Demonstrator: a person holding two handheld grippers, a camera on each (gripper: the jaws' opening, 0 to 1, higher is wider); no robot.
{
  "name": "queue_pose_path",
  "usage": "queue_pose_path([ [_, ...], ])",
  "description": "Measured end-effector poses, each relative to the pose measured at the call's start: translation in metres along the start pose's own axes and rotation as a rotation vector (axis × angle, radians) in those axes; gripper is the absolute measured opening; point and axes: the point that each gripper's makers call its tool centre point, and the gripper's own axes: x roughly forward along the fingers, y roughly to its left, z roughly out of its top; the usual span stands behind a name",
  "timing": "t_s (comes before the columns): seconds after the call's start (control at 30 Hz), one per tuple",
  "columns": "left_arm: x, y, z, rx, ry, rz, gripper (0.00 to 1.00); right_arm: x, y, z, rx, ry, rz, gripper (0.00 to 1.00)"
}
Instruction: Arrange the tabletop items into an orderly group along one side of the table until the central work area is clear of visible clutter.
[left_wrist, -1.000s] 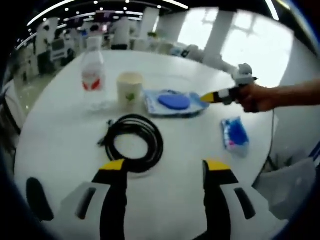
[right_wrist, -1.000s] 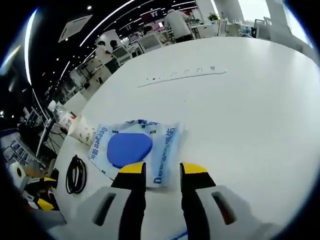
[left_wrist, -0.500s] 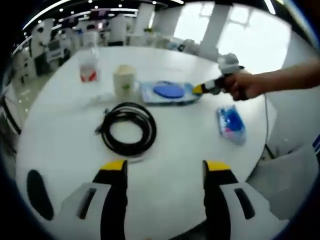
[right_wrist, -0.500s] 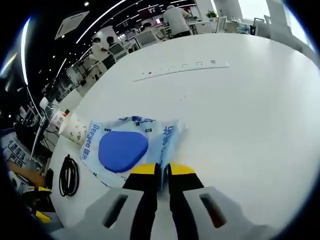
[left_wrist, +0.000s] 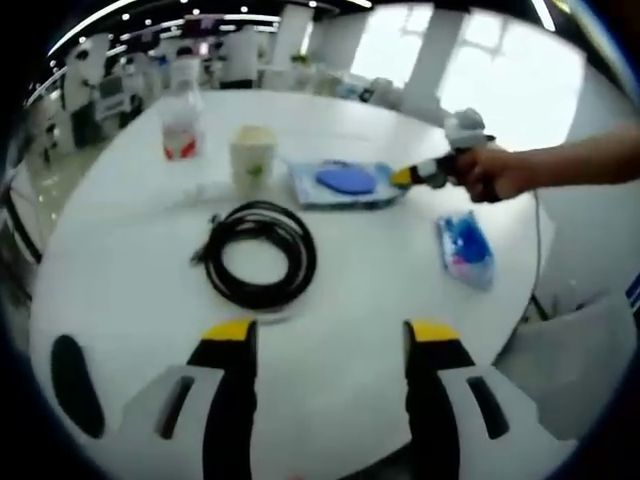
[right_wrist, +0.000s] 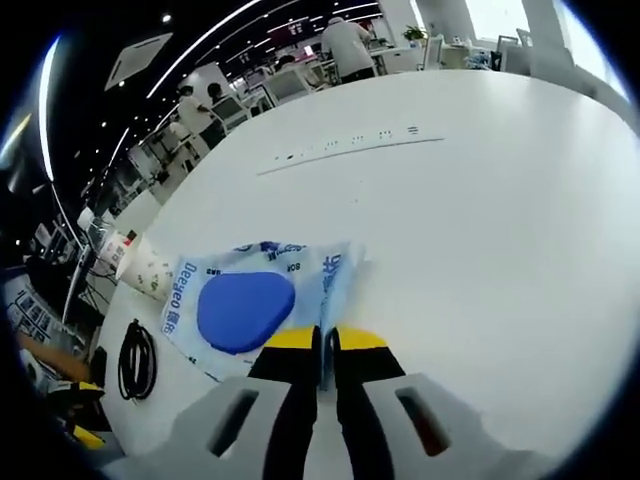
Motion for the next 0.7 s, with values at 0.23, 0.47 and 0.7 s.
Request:
queue_pose_path([
  [0.23,-0.0005,-0.0010,0.0010,0.008,-0.005,-0.004,0.56,-0.0002,-0.0051,0.0017,0.023,-0.010,-0.002,0.04],
  [0.47,0.0005,-0.0030,0.0005,0.012,-0.002,-0.011,0.56,-0.0001,-0.0059,0.0008,0.024,-0.008,-0.002,0.04],
  [0.7,0.0002,-0.0023,0.0010,0.006,-0.006,-0.007,0.56,-0.0025,-0.0044,-0.0006,0.040,-0.011,-0.006,0.04],
])
